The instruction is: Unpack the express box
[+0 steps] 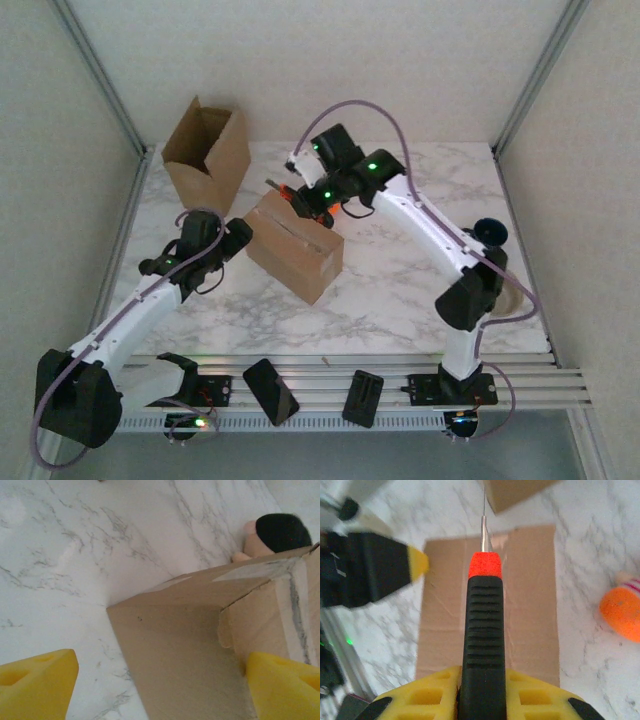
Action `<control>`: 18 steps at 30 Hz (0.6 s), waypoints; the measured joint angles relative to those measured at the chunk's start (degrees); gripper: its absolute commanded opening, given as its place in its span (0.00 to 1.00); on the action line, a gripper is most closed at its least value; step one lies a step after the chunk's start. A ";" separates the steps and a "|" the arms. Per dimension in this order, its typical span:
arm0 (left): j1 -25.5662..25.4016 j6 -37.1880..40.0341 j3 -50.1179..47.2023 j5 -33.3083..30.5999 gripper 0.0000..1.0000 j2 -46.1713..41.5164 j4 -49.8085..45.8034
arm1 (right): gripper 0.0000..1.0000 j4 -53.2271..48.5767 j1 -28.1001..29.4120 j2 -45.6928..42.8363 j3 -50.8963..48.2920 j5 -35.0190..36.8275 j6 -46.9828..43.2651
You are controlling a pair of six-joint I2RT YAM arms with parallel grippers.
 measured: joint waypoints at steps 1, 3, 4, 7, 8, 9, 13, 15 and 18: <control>0.04 -0.33 0.00 0.20 0.88 0.04 0.66 | 0.00 -0.59 0.50 0.90 0.07 0.92 -0.42; 0.07 -1.01 -0.09 0.55 0.88 0.13 2.19 | 0.00 -1.64 1.64 2.29 0.20 2.49 -0.94; 0.09 -1.33 -0.24 0.59 0.88 0.22 3.06 | 0.00 -1.86 2.14 2.75 0.26 3.10 -1.07; 0.09 -2.14 -0.94 0.76 0.89 0.24 4.87 | 0.00 -1.92 3.52 3.87 0.55 4.70 -1.22; 0.09 -2.27 -1.07 0.85 0.89 0.26 5.25 | 0.00 -1.88 3.89 4.20 0.70 5.27 -1.22; 0.09 -2.43 -1.07 0.98 0.90 0.26 5.57 | 0.00 -1.86 4.20 4.46 0.90 5.70 -1.18; 0.09 -2.84 -1.07 1.42 0.92 0.26 7.10 | 0.00 -1.84 4.96 5.49 2.05 7.17 -1.14; 0.09 -2.86 -1.07 1.68 0.92 0.42 7.65 | 0.00 -1.79 5.27 6.38 3.08 7.69 -1.07; 0.09 -2.86 -1.07 1.75 0.93 1.44 8.24 | 0.00 -1.81 5.60 7.80 4.24 8.94 -0.70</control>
